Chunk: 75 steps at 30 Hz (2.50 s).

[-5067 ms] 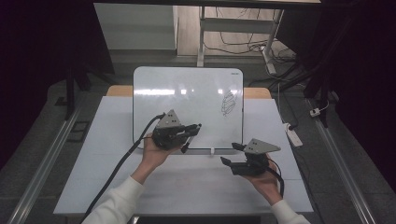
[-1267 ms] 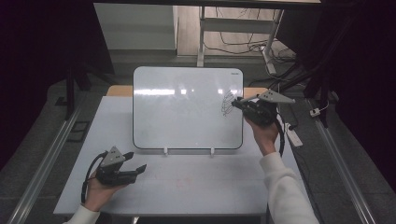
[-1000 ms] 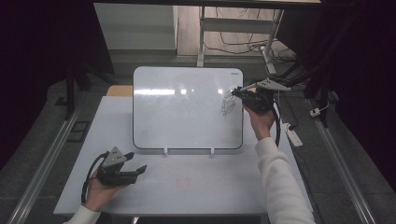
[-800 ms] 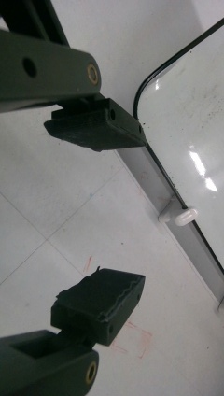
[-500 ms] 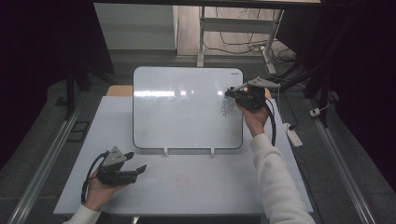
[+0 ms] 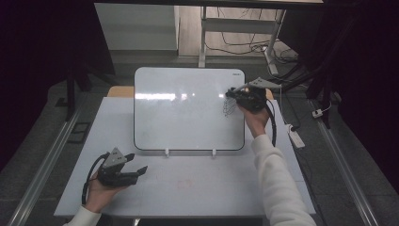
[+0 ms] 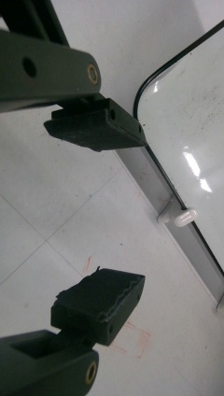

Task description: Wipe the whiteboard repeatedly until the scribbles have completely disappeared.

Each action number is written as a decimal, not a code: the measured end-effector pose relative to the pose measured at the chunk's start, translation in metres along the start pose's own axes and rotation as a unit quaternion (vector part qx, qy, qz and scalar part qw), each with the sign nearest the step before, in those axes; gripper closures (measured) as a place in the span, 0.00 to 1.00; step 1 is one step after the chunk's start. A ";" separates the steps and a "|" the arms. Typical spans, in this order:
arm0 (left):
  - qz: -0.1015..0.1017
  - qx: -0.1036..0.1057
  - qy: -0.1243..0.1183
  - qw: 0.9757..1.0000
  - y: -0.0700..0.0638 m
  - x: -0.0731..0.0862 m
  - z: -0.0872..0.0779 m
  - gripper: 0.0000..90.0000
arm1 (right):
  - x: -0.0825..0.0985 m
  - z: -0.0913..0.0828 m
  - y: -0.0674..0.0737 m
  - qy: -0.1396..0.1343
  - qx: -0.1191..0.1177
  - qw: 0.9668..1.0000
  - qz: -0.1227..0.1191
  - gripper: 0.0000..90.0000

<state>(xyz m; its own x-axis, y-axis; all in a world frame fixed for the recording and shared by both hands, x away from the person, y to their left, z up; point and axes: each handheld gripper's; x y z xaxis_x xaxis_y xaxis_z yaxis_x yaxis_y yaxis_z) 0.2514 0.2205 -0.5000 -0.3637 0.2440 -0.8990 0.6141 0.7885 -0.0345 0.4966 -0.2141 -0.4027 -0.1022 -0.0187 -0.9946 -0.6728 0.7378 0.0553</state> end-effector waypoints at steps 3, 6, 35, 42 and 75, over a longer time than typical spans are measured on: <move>0.000 0.000 -0.003 1.000 0.000 0.000 -0.001 0.33 | -0.005 -0.004 -0.009 -0.021 0.032 0.999 0.024 0.86; -0.003 -0.001 -0.002 1.000 0.002 0.000 0.000 0.33 | 0.003 0.001 0.007 0.014 -0.013 1.000 -0.002 0.86; 0.000 0.002 -0.002 1.000 -0.001 -0.001 0.000 0.33 | -0.001 -0.013 -0.010 -0.010 0.034 0.999 0.023 0.86; 0.001 0.002 0.000 1.000 -0.001 0.000 0.001 0.33 | 0.010 -0.006 0.009 0.017 -0.019 1.000 -0.005 0.86; 0.004 0.002 0.001 1.000 -0.002 0.000 0.001 0.33 | 0.010 -0.031 -0.011 -0.006 0.045 0.999 0.002 0.86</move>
<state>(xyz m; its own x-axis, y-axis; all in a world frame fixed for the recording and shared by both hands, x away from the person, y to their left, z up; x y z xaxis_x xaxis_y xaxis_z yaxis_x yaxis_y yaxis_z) 0.2507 0.2178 -0.5001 -0.3598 0.2511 -0.8986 0.6203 0.7838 -0.0294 0.4804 -0.2428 -0.4104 -0.0962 -0.0083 -0.9953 -0.6042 0.7952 0.0518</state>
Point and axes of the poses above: each handheld gripper's, and its own axes: z roughly forward along the jaws, x roughly out of its underside, y roughly to its left, and after that the axes turned 12 degrees about -y, right-handed
